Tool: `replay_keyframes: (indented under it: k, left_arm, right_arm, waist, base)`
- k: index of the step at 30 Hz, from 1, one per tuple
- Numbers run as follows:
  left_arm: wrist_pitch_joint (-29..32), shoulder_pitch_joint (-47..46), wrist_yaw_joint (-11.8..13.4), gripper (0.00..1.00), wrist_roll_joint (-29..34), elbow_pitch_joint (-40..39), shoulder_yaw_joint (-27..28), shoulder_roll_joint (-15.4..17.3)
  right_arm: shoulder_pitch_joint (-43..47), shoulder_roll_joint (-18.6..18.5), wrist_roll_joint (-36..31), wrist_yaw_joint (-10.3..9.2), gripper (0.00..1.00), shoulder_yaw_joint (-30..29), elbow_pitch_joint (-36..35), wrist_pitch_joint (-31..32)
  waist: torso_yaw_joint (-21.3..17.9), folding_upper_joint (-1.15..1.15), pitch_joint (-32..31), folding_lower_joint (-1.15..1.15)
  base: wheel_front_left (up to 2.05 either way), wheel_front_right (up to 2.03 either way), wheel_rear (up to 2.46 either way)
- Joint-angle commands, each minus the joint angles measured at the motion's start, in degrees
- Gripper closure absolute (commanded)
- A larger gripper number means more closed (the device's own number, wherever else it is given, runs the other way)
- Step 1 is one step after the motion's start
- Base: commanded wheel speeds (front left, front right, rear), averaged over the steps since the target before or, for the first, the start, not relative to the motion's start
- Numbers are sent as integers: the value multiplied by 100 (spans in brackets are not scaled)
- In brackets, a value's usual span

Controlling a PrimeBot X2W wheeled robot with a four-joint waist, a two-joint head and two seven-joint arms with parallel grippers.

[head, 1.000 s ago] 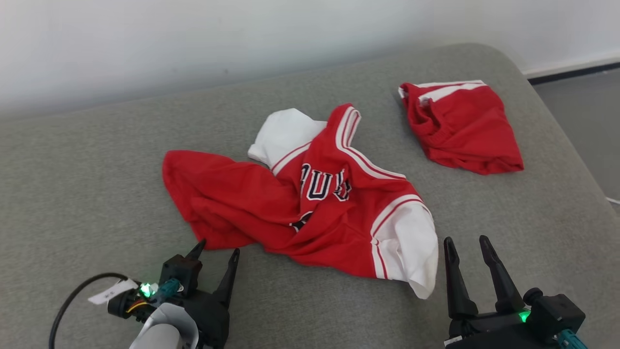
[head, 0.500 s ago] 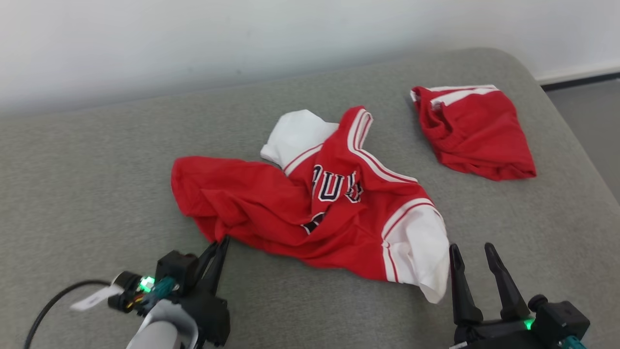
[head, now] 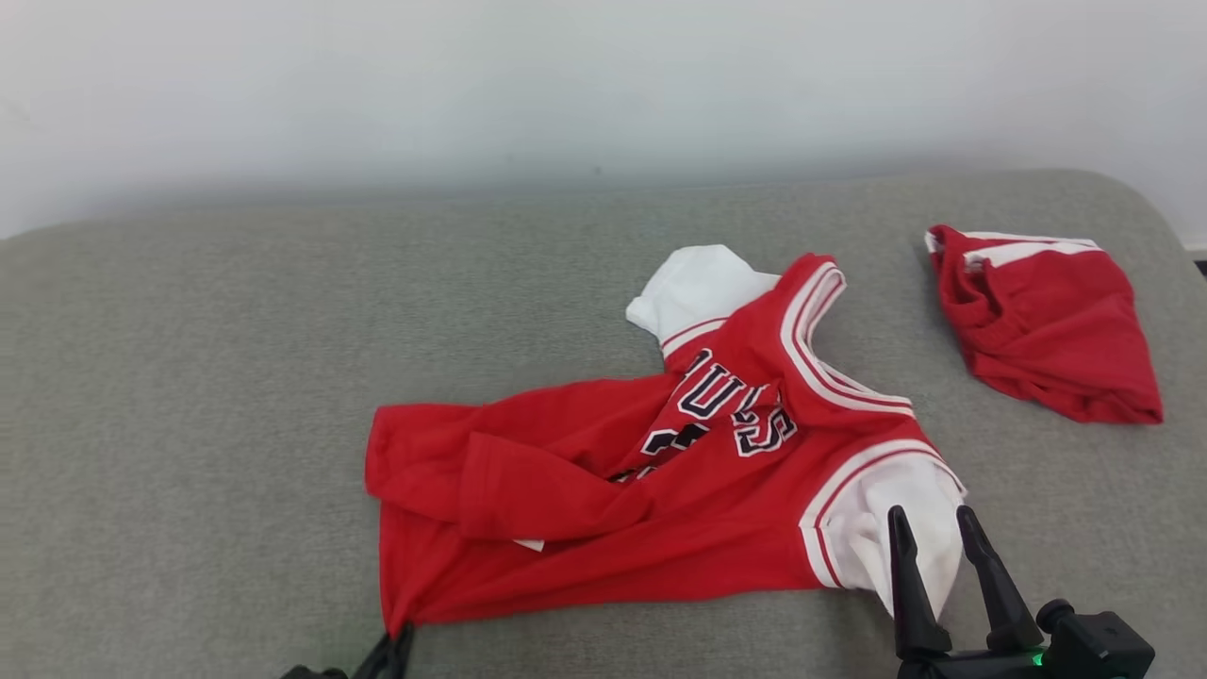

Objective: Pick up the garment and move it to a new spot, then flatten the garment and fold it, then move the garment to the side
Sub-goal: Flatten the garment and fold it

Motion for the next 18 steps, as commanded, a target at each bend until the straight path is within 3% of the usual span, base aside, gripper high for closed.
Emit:
replay_keyframes:
  k: [1,2,10,18]
  left_arm:
    - [-17,75,13,4,13,37,2,-60]
    - [-17,76,8,0,-17,-9,49,-107]
    - [-16,41,-14,0,105,-738,365,-227]
    - [-16,-354,-39,0,160,-373,215,-221]
  right_arm:
    - [58,-5,-33,7,0,-12,14,-25]
    - [67,-3,-37,7,0,-2,20,-25]
    - [11,-4,-29,7,0,28,55,-25]
    - [-101,-3,24,7,0,79,102,-25]
  waist:
    - [178,0,-99,1]
    - [194,0,-108,1]
    - [129,0,-103,1]
    - [-215,0,9,1]
  base:
    - [0,0,0]
    - [0,0,0]
    - [0,0,0]
    - [0,0,0]
